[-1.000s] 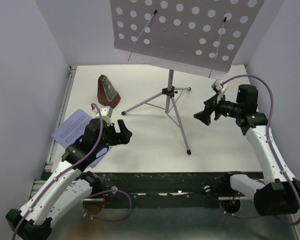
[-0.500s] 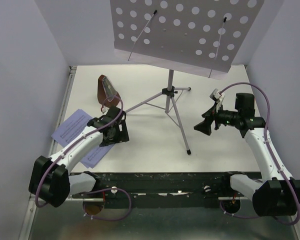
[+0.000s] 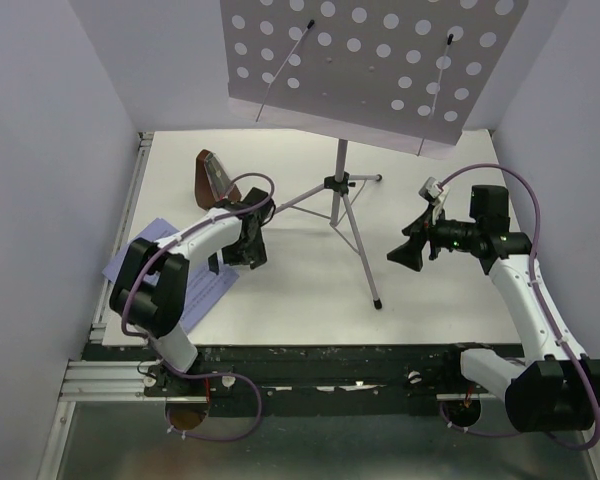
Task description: Set up the instrument practice props
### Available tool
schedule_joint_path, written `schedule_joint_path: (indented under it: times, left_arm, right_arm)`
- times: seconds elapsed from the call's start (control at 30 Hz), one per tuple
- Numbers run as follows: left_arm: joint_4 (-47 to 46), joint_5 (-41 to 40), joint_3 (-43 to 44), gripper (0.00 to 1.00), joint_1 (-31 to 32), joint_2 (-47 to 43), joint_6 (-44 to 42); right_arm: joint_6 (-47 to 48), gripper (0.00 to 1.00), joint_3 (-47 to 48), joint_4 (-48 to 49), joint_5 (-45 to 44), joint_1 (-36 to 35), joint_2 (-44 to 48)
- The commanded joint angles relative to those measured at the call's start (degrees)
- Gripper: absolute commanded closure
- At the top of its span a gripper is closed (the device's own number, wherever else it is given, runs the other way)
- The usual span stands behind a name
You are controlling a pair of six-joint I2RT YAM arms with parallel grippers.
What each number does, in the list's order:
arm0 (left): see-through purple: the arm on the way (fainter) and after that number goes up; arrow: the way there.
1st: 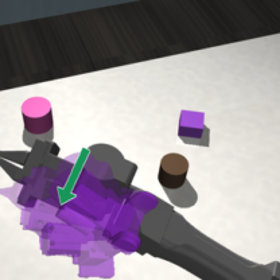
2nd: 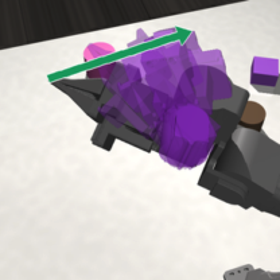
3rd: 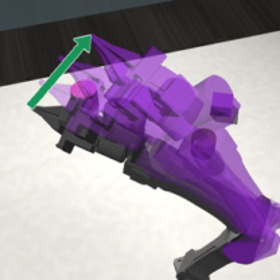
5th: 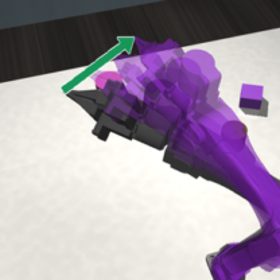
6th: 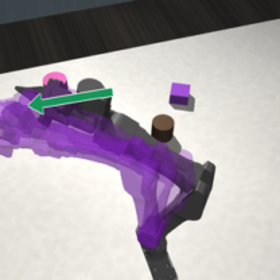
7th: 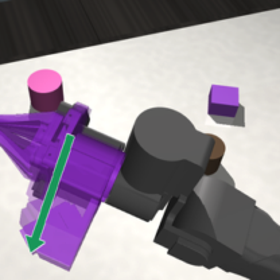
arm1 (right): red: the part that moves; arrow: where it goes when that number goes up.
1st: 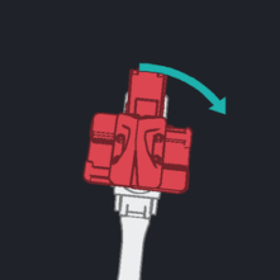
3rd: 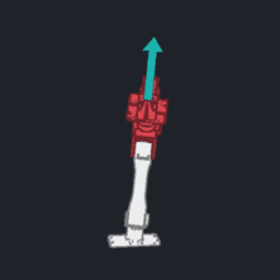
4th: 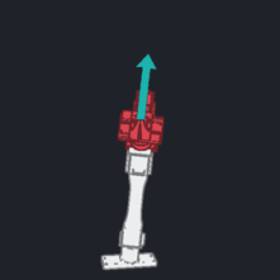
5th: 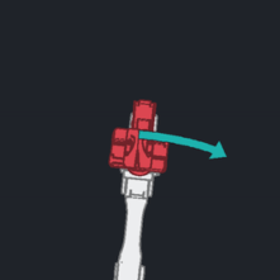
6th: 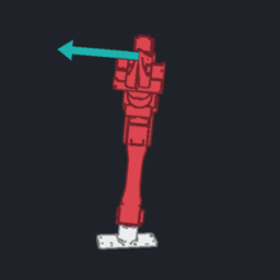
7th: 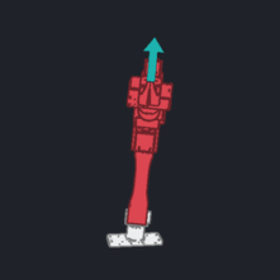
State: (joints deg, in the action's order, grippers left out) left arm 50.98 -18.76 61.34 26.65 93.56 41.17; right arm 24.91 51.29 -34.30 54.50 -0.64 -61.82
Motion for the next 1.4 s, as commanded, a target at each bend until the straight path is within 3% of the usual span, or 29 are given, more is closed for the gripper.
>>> schedule_joint_path:
  times: [0.0,0.1,0.17,0.43,0.63,0.87,0.9,0.97,1.1,1.37]
  left_arm:
    - [8.2,-7.5,9.5,0.02,-0.1,8.2,7.5]
    - [14.0,-9.6,13.3,0.03,-0.4,13.7,12.3]
    - [13.1,-9.5,12.1,0.05,-0.3,14.2,13.5]
    - [9.4,-7.3,7.3,0.11,-2.2,12.8,14.6]
    - [7.6,-5.5,2.2,0.25,-2.5,10.5,17.1]
    - [6.2,-1.3,-2.7,0.27,-3.3,6.7,19.7]
    - [5.4,-0.3,-3.2,0.34,-3.3,6.5,19.6]
    - [4.2,1.0,-4.1,0.36,-3.5,6.3,19.8]
    - [1.5,3.6,-4.9,0.53,-3.7,5.8,19.7]
    - [-3.2,7.0,-7.4,0.57,-4.1,3.6,16.7]
  right_arm:
    - [0.4,0.0,1.4,-1.6,2.1,0.2,-0.3]
    - [0.7,0.0,1.6,-2.0,2.1,1.6,-0.5]
    - [0.6,0.0,1.7,-2.0,2.4,1.8,-0.6]
    - [0.4,0.0,1.9,-2.4,3.6,2.3,-0.8]
    - [0.4,0.0,2.0,-2.4,4.0,2.8,-0.7]
    - [0.3,0.0,2.2,-3.0,5.6,3.0,-0.4]
    - [0.3,0.0,2.2,-3.0,5.8,3.0,-0.3]
    - [0.3,0.01,2.3,-2.9,6.2,3.2,0.0]
    - [0.2,0.0,2.2,-3.0,6.9,3.9,0.4]
    - [0.4,0.0,2.2,-3.1,7.7,4.7,0.5]
